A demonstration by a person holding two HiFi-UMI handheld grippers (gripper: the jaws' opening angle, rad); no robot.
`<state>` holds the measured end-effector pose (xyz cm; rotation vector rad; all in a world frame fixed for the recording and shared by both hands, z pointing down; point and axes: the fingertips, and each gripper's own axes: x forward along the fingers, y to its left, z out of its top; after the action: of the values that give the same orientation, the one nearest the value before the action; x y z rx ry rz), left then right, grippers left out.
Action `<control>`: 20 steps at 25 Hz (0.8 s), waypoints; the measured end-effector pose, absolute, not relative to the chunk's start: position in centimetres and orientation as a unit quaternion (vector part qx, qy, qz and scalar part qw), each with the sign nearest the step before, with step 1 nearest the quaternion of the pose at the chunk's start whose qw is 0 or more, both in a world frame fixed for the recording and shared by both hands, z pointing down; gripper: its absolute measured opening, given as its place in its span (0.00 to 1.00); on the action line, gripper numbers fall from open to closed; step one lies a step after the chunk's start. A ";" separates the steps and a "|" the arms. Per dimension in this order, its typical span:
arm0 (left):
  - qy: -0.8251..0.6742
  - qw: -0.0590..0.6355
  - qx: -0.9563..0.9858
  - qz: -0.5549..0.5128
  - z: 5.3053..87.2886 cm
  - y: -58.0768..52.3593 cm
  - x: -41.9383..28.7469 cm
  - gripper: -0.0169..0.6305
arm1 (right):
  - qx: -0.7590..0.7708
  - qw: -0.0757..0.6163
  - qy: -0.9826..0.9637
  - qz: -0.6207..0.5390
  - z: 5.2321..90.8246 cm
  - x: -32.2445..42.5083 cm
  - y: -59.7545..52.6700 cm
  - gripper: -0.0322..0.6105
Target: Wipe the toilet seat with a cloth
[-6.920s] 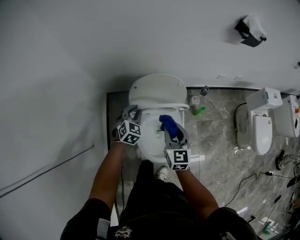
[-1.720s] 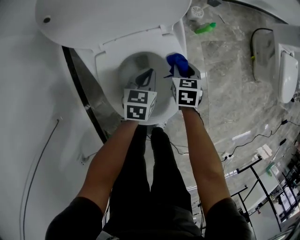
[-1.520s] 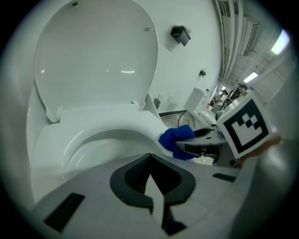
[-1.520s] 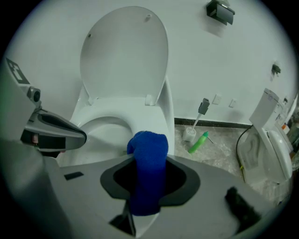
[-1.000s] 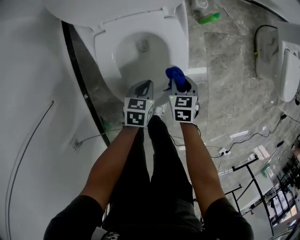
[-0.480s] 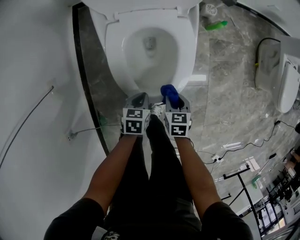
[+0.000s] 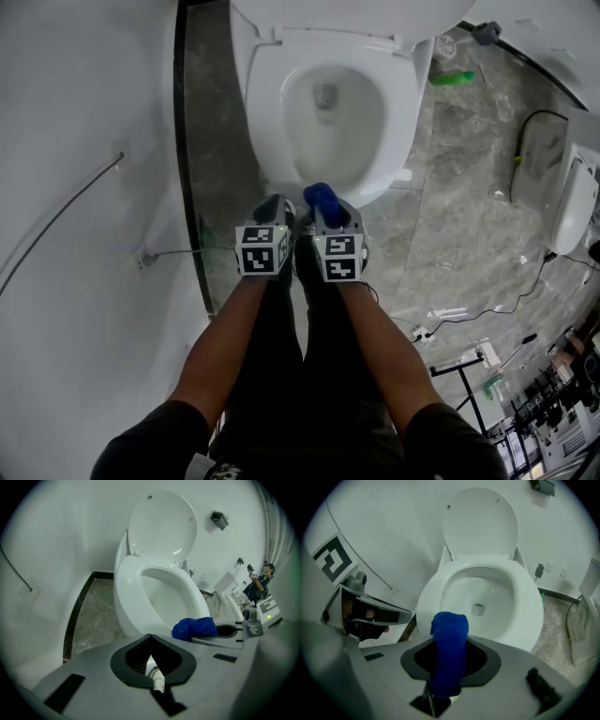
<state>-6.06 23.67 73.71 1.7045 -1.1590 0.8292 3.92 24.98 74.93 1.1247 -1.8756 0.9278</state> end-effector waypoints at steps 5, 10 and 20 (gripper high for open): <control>-0.496 0.451 0.671 0.316 73.9 22.8 -8.7 0.04 | 0.402 0.379 -0.757 0.348 75.1 -0.3 23.1 0.21; -0.515 0.456 0.660 0.302 74.0 21.4 -11.0 0.04 | 0.377 0.383 -0.778 0.325 75.1 -3.7 20.2 0.22; -0.524 0.440 0.670 0.289 74.1 15.8 -14.3 0.04 | 0.389 0.348 -0.791 0.320 74.9 -6.9 11.2 0.22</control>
<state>-14.35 15.84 74.06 1.6632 -1.3010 0.7187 -6.85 11.15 74.92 1.0079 -2.0520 0.8287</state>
